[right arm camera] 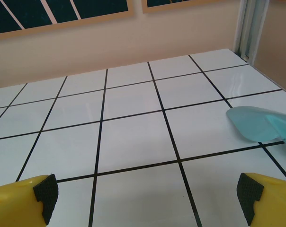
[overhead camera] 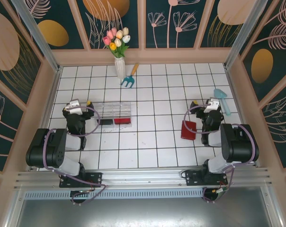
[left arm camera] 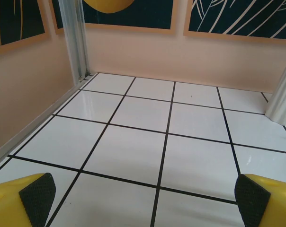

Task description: Take the credit cards out of the card holder

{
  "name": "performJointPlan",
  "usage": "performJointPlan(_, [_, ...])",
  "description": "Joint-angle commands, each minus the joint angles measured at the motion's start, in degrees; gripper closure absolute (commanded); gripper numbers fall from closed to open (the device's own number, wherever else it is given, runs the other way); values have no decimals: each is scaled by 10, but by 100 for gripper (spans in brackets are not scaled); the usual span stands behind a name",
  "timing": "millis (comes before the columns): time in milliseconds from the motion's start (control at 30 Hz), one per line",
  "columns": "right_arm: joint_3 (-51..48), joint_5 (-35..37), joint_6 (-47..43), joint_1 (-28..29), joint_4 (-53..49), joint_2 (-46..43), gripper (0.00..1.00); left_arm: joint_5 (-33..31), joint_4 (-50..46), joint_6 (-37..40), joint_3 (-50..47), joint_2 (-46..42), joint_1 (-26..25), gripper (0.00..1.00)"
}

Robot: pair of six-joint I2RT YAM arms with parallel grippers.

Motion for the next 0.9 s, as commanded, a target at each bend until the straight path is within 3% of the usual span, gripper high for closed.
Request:
performJointPlan(0, [1,-11,-6,-3,20,3,1,6,21,7,7,1,-2,1])
performJointPlan(867, [2,-10,-6,-3,21,3,1,7,13,5,11,0,-2,1])
